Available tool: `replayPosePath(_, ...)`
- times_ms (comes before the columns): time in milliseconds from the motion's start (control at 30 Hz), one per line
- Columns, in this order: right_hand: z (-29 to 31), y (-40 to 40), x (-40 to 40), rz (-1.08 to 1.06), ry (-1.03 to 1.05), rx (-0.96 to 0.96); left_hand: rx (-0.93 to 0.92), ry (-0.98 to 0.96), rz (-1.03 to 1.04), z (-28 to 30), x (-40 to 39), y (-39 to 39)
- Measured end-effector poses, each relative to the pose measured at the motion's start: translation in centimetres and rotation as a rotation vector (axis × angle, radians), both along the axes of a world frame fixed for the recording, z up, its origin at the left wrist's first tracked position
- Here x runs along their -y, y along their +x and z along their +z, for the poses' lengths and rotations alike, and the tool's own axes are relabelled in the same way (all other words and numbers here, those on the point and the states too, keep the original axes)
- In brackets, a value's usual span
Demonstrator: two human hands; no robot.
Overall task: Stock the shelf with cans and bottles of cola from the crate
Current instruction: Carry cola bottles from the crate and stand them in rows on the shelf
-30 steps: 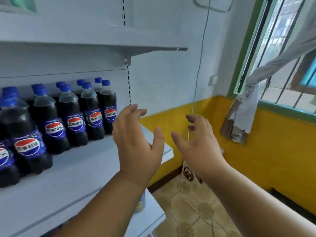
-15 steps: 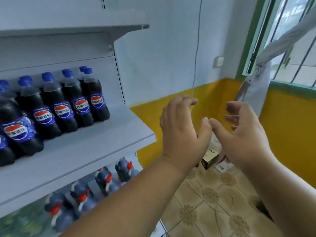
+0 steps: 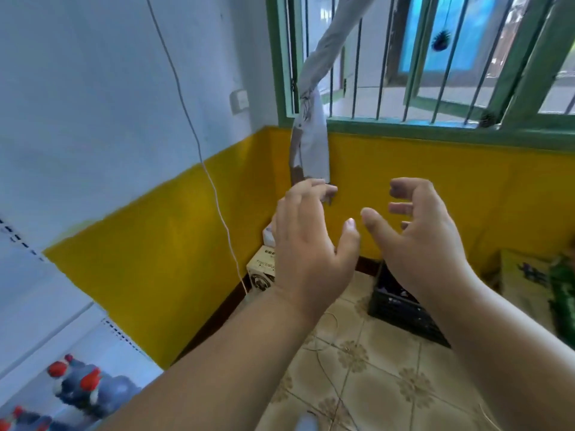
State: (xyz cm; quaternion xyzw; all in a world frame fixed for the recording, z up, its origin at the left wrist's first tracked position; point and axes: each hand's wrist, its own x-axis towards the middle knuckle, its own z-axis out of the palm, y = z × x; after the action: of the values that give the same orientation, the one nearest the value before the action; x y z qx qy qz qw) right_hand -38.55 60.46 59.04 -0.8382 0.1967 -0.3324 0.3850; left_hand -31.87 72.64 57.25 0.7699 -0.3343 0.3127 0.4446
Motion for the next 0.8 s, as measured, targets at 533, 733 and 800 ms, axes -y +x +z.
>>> replayPosePath(533,-0.2,13.0,16.1,-0.345,-0.006,-0.056,-0.049,-0.073,-0.403,-1.6,20.1,18.1)
replayPosePath(733,-0.9,15.8,21.4,-0.422,0.002,-0.058,-0.073,-0.082,-0.482,-2.6,25.8,21.5)
replayPosePath(800,-1.3,16.2,23.4,-0.434,0.016,-0.054,-0.072,-0.060,-0.506,-3.2,27.9,22.0)
